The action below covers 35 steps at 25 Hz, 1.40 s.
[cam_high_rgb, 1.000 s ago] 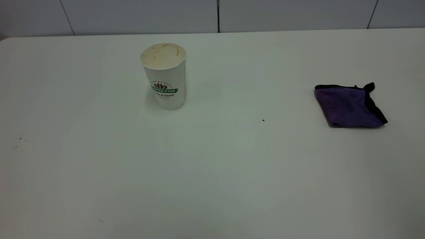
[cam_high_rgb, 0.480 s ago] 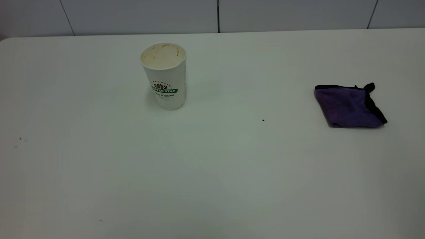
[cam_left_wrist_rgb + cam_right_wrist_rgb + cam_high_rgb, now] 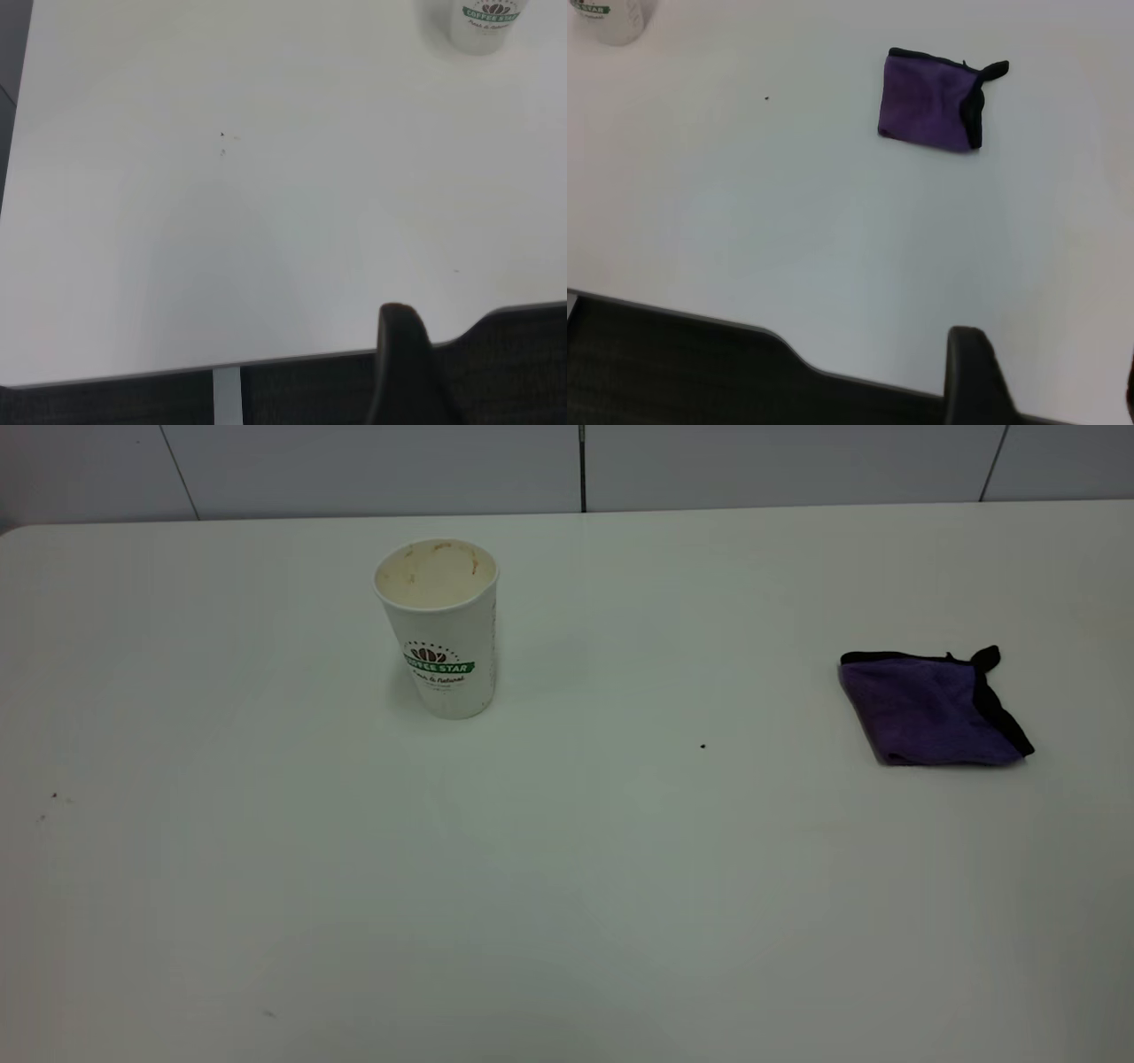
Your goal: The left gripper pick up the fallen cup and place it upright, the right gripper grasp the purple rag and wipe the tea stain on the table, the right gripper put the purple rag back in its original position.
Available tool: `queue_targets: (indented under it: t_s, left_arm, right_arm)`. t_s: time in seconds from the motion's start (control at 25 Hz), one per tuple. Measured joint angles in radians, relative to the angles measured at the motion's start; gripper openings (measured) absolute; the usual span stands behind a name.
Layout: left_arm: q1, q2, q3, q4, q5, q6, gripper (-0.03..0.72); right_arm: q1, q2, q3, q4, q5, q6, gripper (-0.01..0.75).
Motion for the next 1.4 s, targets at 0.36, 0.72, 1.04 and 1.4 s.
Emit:
queue_targets:
  t_s: [0.36, 0.72, 1.04, 1.4]
  left_arm:
    - [0.0, 0.0, 0.0, 0.0, 0.0, 0.001, 0.47]
    - [0.0, 0.0, 0.0, 0.0, 0.0, 0.001, 0.47]
    - [0.0, 0.0, 0.0, 0.0, 0.0, 0.001, 0.47]
    - [0.0, 0.0, 0.0, 0.0, 0.0, 0.002, 0.47]
  right_arm:
    - [-0.145, -0.091, 0.0, 0.0, 0.007, 0.0, 0.444]
    - [-0.147, -0.091, 0.0, 0.0, 0.007, 0.0, 0.444]
    - [-0.147, -0.091, 0.0, 0.0, 0.007, 0.0, 0.444]
    - [-0.147, -0.091, 0.0, 0.0, 0.007, 0.0, 0.444]
